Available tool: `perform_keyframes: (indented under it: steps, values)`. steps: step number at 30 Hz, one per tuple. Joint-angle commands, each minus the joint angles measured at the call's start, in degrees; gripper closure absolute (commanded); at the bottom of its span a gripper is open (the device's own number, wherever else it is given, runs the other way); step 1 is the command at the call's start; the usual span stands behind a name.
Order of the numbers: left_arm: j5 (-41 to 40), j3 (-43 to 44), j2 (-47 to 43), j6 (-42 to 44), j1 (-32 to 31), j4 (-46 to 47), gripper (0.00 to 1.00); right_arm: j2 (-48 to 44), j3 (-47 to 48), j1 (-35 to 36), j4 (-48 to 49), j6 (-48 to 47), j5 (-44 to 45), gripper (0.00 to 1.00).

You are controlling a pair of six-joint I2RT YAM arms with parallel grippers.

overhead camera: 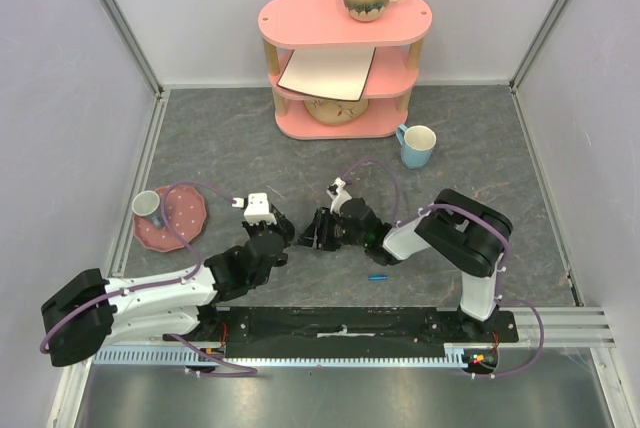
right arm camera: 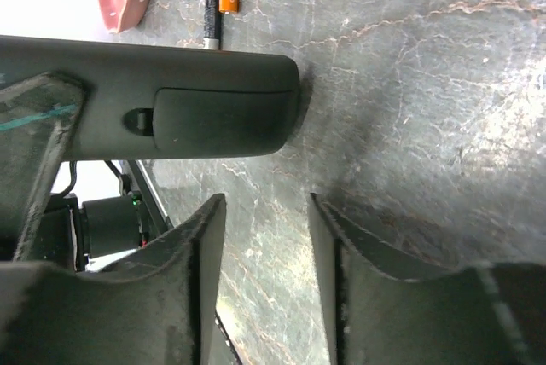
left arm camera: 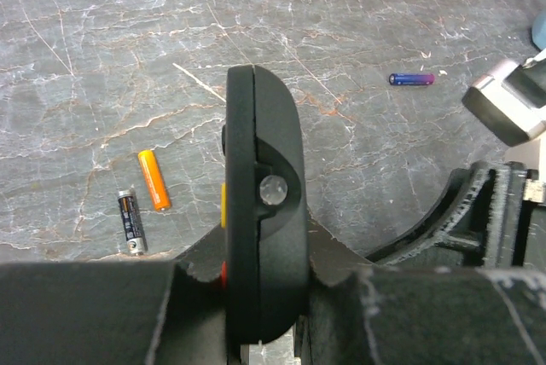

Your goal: Load the batteries into the remote control

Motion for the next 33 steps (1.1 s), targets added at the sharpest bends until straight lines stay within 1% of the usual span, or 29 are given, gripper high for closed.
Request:
perform_keyframes:
  steps: [1, 4, 7, 9, 10, 14, 18, 21, 22, 24, 25, 27, 28, 30, 31, 33]
  values:
    - [1.3, -0.4, 0.6, -2.9, -0.5, -4.7, 0.98, -5.0, -2.0, -0.3, -6.0, -4.1, 3.2, 0.38]
    - [1.7, -0.8, 0.1, -4.5, -0.4, -5.0, 0.98, -8.1, -1.7, -0.4, -9.6, -7.0, 5.0, 0.28]
    - [2.9, -1.7, -1.7, -6.2, -0.4, -4.2, 0.98, -11.3, -1.6, -0.3, -13.0, -10.4, 6.0, 0.22]
    - [4.1, -2.6, -3.3, -6.9, -0.4, -3.4, 0.98, -14.4, -1.4, -0.2, -15.1, -12.4, 6.5, 0.19]
    - [5.5, -3.3, -4.4, -6.9, -0.4, -2.5, 0.98, -15.5, -1.2, -0.1, -17.8, -14.5, 6.7, 0.18]
    - [9.6, -5.8, -11.4, -7.2, 0.0, 1.9, 0.98, -21.8, 0.7, 0.4, -25.7, -20.6, 9.1, 0.18]
    - [12.7, -6.1, -16.5, -8.0, 0.6, 1.5, 0.98, -29.4, 2.1, 0.5, -32.6, -25.4, 11.1, 0.18]
    - [17.0, -6.2, -20.9, -7.9, 2.1, 3.1, 0.98, -34.8, 2.7, 0.5, -36.9, -28.5, 12.9, 0.19]
    - [20.3, -6.5, -21.8, -7.9, 2.7, 3.8, 0.98, -36.2, 3.0, 0.5, -38.8, -29.3, 13.2, 0.19]
    - [24.1, -7.1, -23.2, -9.0, 5.2, 5.1, 0.98, -39.6, 3.6, 0.6, -40.4, -31.4, 13.9, 0.19]
    - [28.7, -7.2, -24.0, -9.3, 6.2, 6.6, 0.98, -40.6, 3.9, 0.6, -41.9, -32.3, 14.0, 0.19]
    - [33.8, -7.7, -24.1, -10.9, 9.8, 8.5, 0.98, -43.4, 4.6, 0.6, -43.4, -34.6, 14.0, 0.19]
    - [39.0, -7.7, -23.5, -11.5, 11.1, 10.5, 0.98, -44.3, 4.7, 0.7, -44.6, -35.4, 15.3, 0.19]
    - [44.1, -7.6, -22.3, -12.9, 14.5, 12.5, 0.98, -46.8, 5.3, 0.7, -45.3, -37.0, 16.1, 0.19]
    - [49.4, -7.6, -20.6, -13.2, 15.6, 15.5, 0.98, -47.5, 5.5, 0.7, -47.5, -38.2, 16.5, 0.19]
    - [55.5, -7.5, -18.3, -14.5, 19.1, 18.9, 0.98, -49.9, 5.8, 0.7, -48.4, -39.8, 17.1, 0.19]
